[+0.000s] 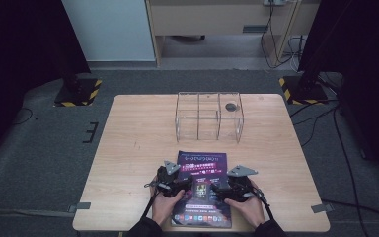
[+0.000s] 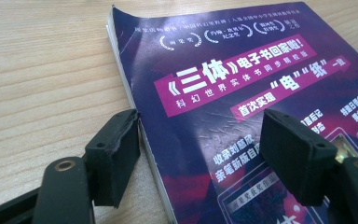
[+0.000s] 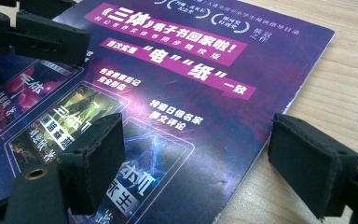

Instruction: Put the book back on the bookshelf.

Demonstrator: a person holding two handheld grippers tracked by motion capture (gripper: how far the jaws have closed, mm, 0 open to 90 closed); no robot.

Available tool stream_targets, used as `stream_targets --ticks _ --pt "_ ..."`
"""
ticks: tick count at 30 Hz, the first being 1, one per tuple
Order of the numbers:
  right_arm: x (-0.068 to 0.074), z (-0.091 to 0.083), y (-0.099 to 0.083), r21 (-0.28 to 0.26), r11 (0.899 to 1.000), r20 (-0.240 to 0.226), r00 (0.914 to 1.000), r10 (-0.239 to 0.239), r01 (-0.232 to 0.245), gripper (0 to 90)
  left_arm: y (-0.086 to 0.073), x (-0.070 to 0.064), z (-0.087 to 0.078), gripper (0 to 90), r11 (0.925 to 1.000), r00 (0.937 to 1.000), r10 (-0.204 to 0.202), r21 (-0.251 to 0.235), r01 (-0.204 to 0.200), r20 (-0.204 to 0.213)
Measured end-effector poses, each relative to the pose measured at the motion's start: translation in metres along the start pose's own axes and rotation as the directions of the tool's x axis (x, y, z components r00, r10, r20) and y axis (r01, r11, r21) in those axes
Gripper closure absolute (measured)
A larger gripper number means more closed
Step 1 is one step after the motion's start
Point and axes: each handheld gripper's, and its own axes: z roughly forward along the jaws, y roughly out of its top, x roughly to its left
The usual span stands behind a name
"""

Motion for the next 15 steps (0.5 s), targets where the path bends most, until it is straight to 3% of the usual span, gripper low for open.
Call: stream_targets --ticks 10,13,15 --pt "0.0009 0.0003 0.0000 0.001 1.000 0.004 1.0000 -0.001 0.001 18.1 0.0000 -0.0024 0.0019 25.2 0.9999 0.9999 0.006 -0.009 -0.006 -0.010" --pt "0.0013 0.0006 0.0001 0.002 1.000 0.007 1.0000 0.000 0.000 17.8 -0.0006 -0.0013 0.0003 30.1 0.9992 0.9991 -0.037 -0.017 0.036 -0.020" --pt "0.0017 0.0009 0.0002 0.001 1.000 0.010 0.9999 0.000 0.000 17.6 -0.0005 0.0018 -0.0007 32.4 0.9964 0.9967 -0.081 -0.025 0.081 0.001"
